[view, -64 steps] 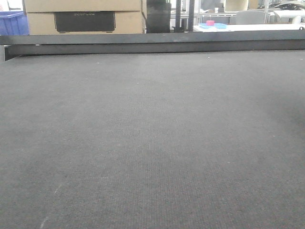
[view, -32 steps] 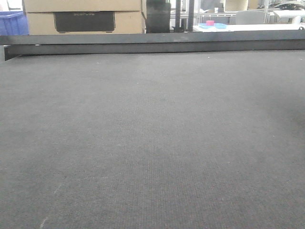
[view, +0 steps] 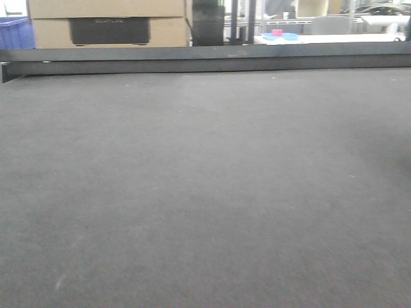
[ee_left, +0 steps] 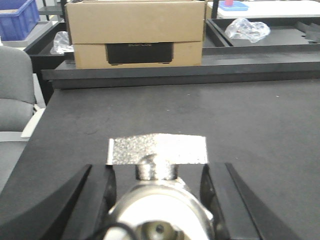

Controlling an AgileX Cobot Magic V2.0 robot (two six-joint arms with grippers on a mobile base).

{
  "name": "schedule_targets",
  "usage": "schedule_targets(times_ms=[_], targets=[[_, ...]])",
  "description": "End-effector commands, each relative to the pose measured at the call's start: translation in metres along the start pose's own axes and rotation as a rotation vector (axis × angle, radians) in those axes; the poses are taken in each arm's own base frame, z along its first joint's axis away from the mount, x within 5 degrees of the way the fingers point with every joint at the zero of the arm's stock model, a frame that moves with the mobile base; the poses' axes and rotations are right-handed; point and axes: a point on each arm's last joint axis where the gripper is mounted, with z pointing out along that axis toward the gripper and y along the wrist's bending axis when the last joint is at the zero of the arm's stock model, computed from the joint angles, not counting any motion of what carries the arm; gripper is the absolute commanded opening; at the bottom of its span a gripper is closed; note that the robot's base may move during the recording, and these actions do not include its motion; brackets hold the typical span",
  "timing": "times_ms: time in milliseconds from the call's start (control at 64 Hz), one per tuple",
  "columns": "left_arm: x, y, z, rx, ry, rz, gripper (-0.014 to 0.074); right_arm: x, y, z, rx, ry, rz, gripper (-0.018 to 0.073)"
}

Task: Place valve from conveyor to right shelf box
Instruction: 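Drive the base away from the conveyor toward the shelf rack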

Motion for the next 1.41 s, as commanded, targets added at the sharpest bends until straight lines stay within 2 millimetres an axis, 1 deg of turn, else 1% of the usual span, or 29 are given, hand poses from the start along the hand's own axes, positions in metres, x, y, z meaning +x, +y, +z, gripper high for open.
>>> schedule_targets(times_ms=[0, 1391], targets=[[-0.0072, -0.0007, -0.0041, 0.008, -0.074, -0.013, -0.0111, -0.0100, -0.0013, -0.0046, 0.018, -0.093, -0.015, -0.0154], [-0.0092, -0.0007, -0.0044, 0.008, -0.095, -0.013, -0.0111, -0.0100, -0.0013, -0.0046, 0.018, -0.093, -0.015, -0.0154]])
